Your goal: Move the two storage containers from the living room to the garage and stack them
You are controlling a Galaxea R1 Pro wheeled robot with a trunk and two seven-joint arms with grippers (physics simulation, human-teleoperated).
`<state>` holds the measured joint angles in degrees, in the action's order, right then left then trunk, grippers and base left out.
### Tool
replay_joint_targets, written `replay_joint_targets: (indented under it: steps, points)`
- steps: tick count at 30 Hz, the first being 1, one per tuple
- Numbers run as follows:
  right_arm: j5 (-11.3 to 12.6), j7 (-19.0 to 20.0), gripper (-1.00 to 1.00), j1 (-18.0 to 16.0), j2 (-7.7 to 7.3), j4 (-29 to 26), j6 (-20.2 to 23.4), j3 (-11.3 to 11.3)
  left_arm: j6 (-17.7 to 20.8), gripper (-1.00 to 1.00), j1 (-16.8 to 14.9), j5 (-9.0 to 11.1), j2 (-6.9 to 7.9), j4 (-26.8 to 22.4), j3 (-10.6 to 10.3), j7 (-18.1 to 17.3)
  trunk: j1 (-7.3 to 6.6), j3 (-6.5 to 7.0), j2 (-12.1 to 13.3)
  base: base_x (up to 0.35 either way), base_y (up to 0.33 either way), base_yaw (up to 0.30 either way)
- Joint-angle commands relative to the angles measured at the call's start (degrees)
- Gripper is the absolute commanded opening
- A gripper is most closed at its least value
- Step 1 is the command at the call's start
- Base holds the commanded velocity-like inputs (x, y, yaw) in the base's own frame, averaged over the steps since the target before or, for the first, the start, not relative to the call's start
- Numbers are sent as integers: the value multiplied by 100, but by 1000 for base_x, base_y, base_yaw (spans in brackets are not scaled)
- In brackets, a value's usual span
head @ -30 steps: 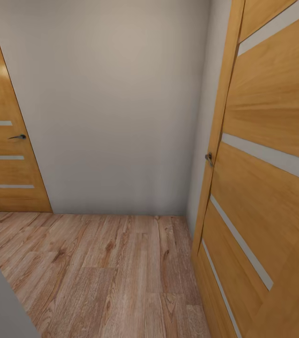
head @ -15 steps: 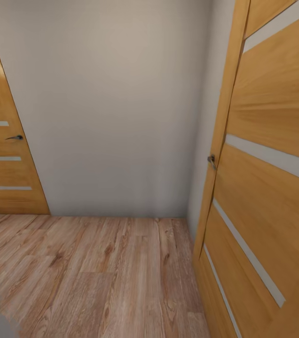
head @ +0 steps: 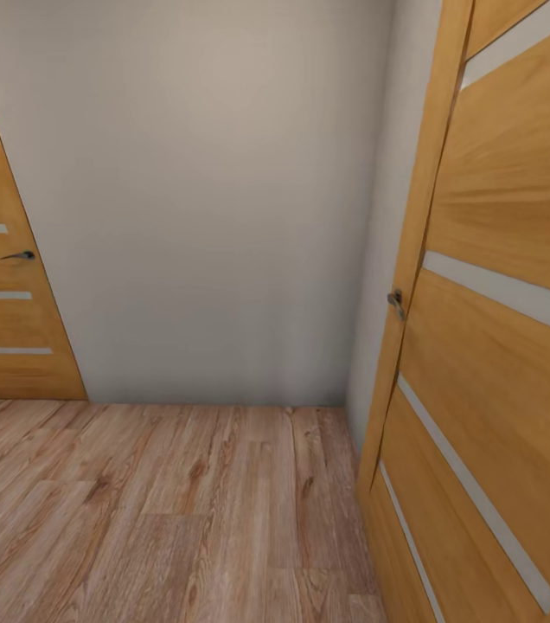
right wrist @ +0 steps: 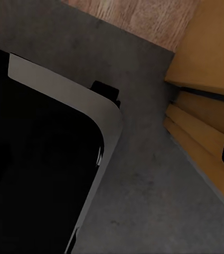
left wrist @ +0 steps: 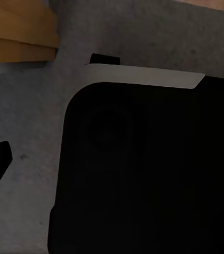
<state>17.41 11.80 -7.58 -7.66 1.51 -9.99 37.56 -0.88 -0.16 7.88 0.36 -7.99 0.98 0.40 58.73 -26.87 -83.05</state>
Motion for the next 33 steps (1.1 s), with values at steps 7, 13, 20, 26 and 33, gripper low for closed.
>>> replay_joint_targets:
  steps: [7,13,20,26,33]
  points:
    - [60,33,100,-4,0,16,-29,41,-9,100,-2,47,-1,0,3,4,0,-6,-3,13,-54,0]
    - [60,33,100,-6,1,16,-29,41,-9,100,-2,47,-1,0,3,4,0,-6,-3,33,-115,0]
    - [60,26,100,-6,0,16,-39,41,-9,100,-2,47,-1,0,1,4,0,-6,-3,4,-12,56]
    - [60,24,100,-6,-2,16,-43,41,-9,100,-2,47,-3,0,-1,4,0,-6,-3,0,-1,238]
    - [60,24,100,-5,-5,16,-39,41,-9,100,-2,47,-1,0,2,4,0,-6,-3,0,0,239]
